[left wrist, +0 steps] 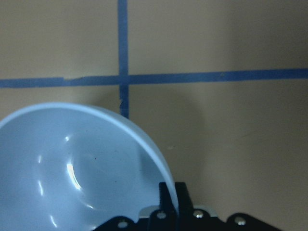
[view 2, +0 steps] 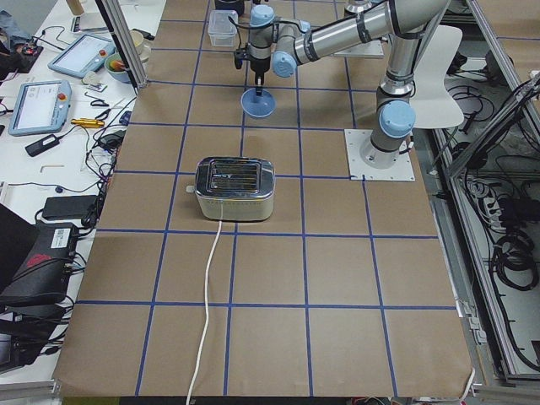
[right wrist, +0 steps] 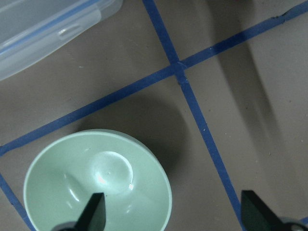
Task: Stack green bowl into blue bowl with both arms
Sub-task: 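Slide the blue bowl to table center with left gripper while right grips green bowl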
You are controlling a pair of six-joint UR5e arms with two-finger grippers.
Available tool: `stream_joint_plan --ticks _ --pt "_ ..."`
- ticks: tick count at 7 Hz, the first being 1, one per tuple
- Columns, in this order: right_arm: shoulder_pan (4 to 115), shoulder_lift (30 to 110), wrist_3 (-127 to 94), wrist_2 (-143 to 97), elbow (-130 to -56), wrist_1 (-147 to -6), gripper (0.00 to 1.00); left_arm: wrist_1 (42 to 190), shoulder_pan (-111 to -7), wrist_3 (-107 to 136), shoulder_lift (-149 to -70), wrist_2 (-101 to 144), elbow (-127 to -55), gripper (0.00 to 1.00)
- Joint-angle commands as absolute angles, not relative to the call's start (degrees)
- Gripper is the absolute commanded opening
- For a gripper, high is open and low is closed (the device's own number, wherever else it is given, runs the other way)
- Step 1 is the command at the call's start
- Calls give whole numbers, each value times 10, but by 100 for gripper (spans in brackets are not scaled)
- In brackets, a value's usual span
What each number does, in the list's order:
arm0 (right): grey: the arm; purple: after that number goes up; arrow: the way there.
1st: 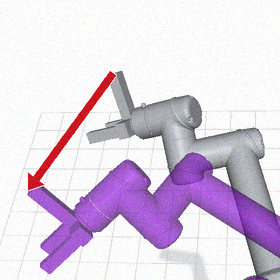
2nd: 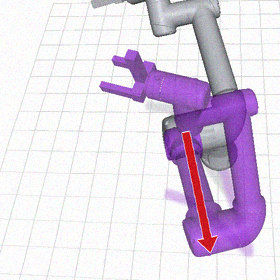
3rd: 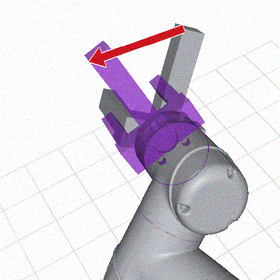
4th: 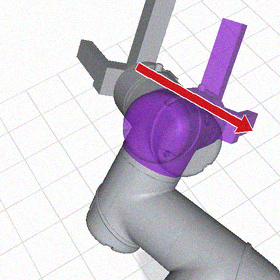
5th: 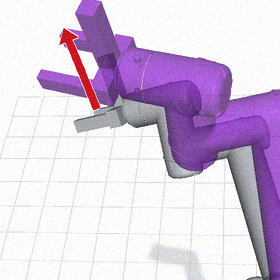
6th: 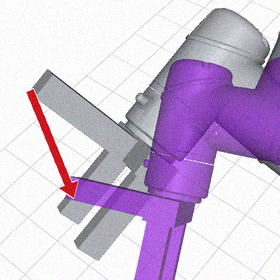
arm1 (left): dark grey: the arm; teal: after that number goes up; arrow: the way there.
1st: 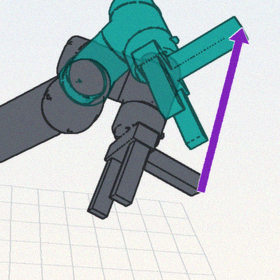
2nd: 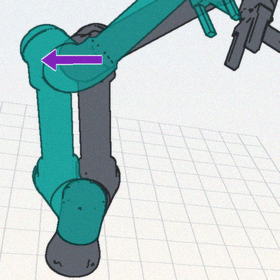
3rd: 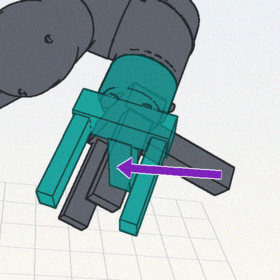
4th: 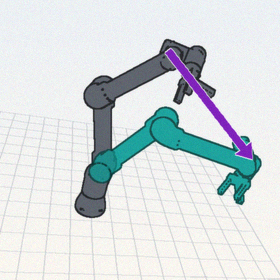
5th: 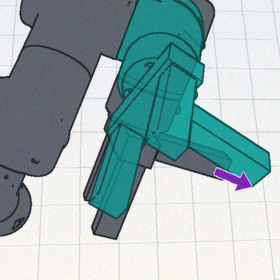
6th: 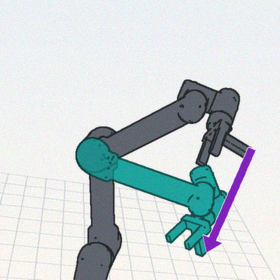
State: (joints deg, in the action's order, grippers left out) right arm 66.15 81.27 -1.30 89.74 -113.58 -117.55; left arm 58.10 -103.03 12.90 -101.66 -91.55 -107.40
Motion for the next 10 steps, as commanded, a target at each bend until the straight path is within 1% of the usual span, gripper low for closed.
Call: stream_joint_plan --ticks 1,2,3,4,5,6,7,9,10 --pt "661 774 -23 882 -1145 -1198 100 583 -1110 231 -1089 -901 -982 0" --pt "660 763 -23 871 -1146 -1197 96 580 -1131 262 -1116 -903 -953 0" --pt "661 753 -19 871 -1150 -1197 86 577 -1140 287 -1143 -902 -934 0" --pt "660 750 -15 871 -1158 -1197 69 524 -1152 314 -1175 -905 -928 0" --pt "660 750 -12 871 -1163 -1197 33 497 -1164 317 -1202 -913 -928 0" --pt "660 750 -4 873 -1163 -1195 3 494 -1165 318 -1215 -918 -923 0" --pt "660 750 -3 873 -1163 -1188 0 496 -1169 319 -1217 -919 -904 0" --pt "660 777 1 872 -1157 -1181 0 501 -1175 404 -1218 -912 -891 100" --pt "661 797 8 853 -1150 -1158 0 502 -1175 398 -1213 -912 -888 100"
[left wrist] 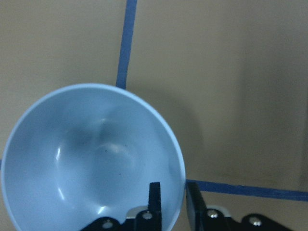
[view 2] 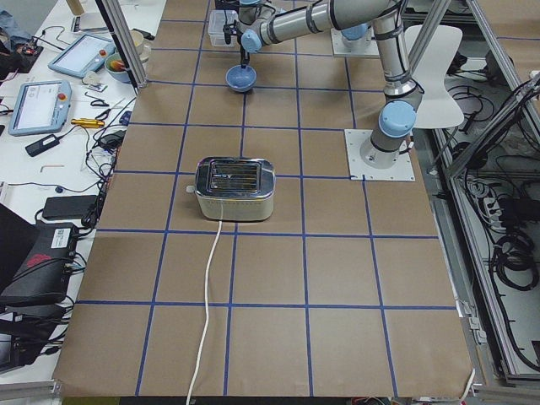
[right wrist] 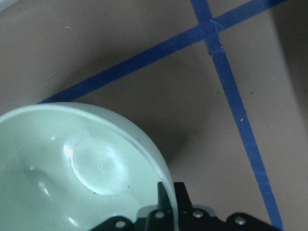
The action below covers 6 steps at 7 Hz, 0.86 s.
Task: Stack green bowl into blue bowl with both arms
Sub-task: 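Release the blue bowl and raise left gripper while right holds green bowl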
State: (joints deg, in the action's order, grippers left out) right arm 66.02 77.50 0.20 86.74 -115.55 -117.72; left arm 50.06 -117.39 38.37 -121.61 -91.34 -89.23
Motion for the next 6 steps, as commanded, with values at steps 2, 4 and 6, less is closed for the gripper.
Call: stream_joint_plan --ticks 2,4,6 --pt "668 809 24 826 -1100 -1078 0 571 -1129 226 -1153 -892 -883 100" --pt "675 809 43 827 -1089 -1063 0 696 -1043 67 -1074 -896 -884 100" --pt "675 811 49 826 -1087 -1062 0 769 -934 -9 -988 -889 -889 100"
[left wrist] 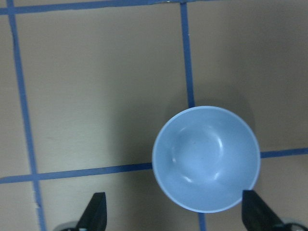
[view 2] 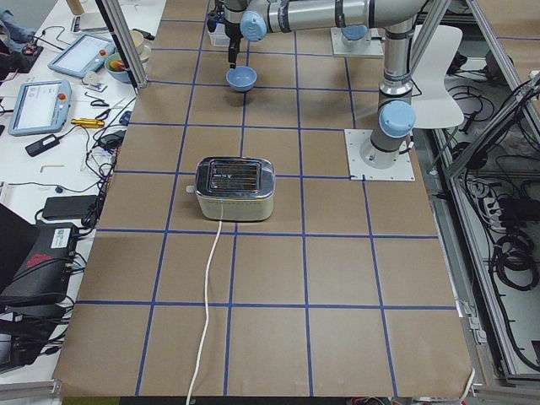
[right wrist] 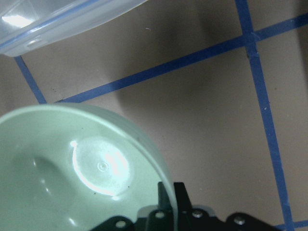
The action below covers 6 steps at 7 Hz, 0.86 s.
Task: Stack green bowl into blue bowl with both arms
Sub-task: 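Release the blue bowl and raise left gripper while right holds green bowl, then lift the green bowl with the right gripper and carry it over the blue bowl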
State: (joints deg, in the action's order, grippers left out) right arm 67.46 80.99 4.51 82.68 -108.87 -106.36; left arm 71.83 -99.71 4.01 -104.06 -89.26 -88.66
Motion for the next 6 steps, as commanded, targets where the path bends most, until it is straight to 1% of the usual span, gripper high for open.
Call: stream_joint_plan --ticks 1,3,4,6 --pt "676 812 50 825 -1085 -1054 0 812 -894 -78 -944 -889 -893 100" --pt "694 822 49 796 -1085 -1054 0 881 -887 -89 -860 -883 -893 100" --pt "738 824 34 795 -1078 -1059 0 885 -882 -89 -850 -886 -895 100" --pt "860 817 -124 794 -1029 -1066 0 886 -868 -89 -858 -888 -887 100"
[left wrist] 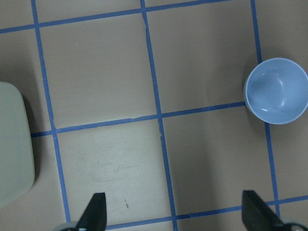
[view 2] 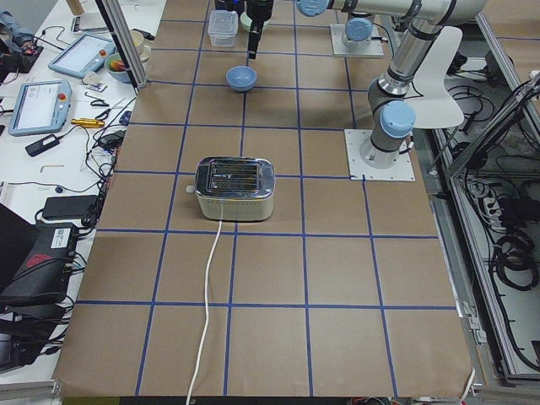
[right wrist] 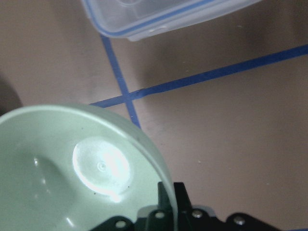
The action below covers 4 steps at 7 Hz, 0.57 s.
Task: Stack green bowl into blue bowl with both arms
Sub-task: 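Lift the green bowl with the right gripper and carry it over the blue bowl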
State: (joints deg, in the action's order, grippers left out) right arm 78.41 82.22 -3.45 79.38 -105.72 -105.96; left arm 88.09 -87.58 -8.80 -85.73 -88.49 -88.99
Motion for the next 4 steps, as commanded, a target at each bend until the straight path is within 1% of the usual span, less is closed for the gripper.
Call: stream_joint_plan --ticks 1,2,3,4 --pt "913 812 -203 792 -1001 -1067 0 880 -867 -88 -867 -882 -883 100" --pt "966 791 -272 791 -968 -1071 0 880 -864 -89 -867 -883 -878 100" --pt "1017 746 -334 780 -940 -1103 0 880 -865 -89 -868 -883 -879 100" --pt "1046 708 -347 780 -933 -1131 0 880 -865 -89 -869 -883 -879 100"
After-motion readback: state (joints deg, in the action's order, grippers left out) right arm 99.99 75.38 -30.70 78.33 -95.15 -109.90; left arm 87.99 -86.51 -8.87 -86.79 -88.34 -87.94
